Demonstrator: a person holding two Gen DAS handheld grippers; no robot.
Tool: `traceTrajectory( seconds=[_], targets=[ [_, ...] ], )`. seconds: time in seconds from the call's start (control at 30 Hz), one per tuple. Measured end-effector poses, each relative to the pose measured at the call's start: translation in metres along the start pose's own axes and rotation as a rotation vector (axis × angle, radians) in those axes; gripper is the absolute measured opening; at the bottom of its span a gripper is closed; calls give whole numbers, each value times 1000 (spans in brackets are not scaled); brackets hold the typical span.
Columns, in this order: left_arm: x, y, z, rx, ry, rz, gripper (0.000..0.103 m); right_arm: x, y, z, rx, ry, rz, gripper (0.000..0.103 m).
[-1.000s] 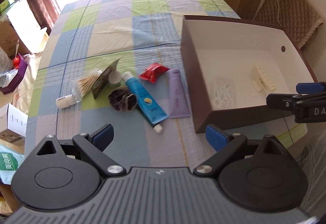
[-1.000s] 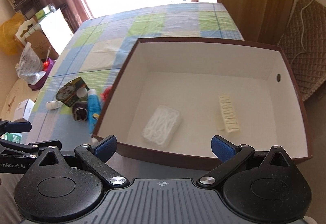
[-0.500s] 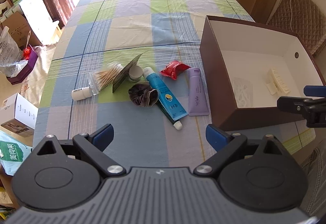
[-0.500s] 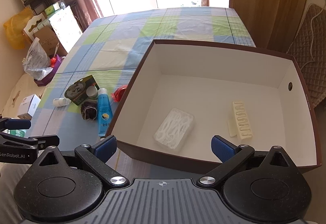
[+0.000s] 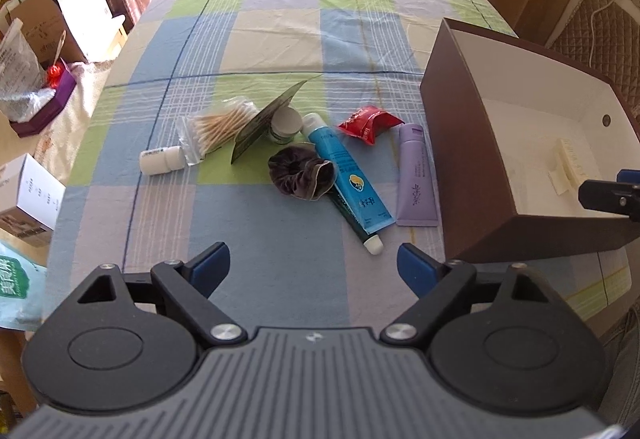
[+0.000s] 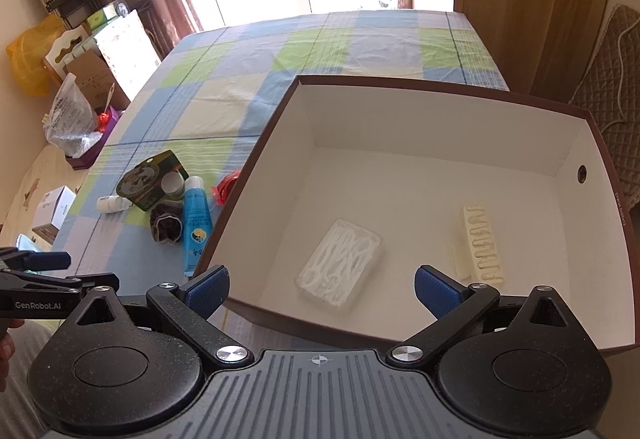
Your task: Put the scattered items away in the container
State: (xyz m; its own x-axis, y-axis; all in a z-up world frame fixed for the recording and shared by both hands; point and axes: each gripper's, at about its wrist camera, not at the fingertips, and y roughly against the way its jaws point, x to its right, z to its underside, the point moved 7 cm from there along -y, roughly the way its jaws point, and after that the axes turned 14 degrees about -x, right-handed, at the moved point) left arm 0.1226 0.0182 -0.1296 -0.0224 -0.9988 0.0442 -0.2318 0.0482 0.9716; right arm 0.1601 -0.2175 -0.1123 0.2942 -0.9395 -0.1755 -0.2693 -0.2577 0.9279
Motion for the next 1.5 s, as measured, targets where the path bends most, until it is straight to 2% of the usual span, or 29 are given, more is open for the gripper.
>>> traceTrajectory(
  seconds=[0.03, 0.2, 0.33, 0.4, 0.77, 0.9, 0.93, 1.0, 1.07, 1.17, 1.33, 1.4, 1.47, 1.5],
  targets=[
    [-1, -5, -2, -6, 8, 10, 80, 2, -2, -2, -1, -1, 1, 103],
    [-3, -27, -18, -16, 63, 64, 79, 12, -9, -13, -4, -9, 9, 103],
    [7, -49, -33, -28, 70, 98, 62, 21, -13, -21, -4, -21, 8, 103],
    [11, -63, -39, -42, 79, 100, 62, 26, -16, -24, -6, -27, 7, 103],
    [20, -115, -67, -33, 131, 9, 62, 43, -29, -23, -36, -57, 9, 103],
    [22, -121, -72, -2, 97, -51, 63, 46, -31, -23, -42, -57, 13, 103],
    [22, -120, -72, 9, 83, -56, 60, 47, -31, -22, -42, -57, 15, 103],
    [20, -118, -70, 29, 60, -69, 42, 47, -32, -22, -41, -57, 18, 103],
    [11, -116, -65, 38, 41, -94, 15, 47, -31, -21, -38, -58, 18, 103],
    [-8, -112, -52, 16, 46, -59, 14, 47, -30, -21, -34, -57, 18, 103],
    [-27, -102, -28, -14, 11, -71, 16, 42, -29, -21, -30, -57, 15, 103],
    [-28, -100, -25, -15, -11, -72, 21, 39, -29, -22, -29, -50, 15, 103],
    [-25, -100, -30, -3, -44, -95, 33, 36, -28, -23, -28, -39, 17, 103],
    [-23, -101, -33, 3, -60, -105, 35, 34, -27, -24, -26, -34, 18, 103]
  ],
)
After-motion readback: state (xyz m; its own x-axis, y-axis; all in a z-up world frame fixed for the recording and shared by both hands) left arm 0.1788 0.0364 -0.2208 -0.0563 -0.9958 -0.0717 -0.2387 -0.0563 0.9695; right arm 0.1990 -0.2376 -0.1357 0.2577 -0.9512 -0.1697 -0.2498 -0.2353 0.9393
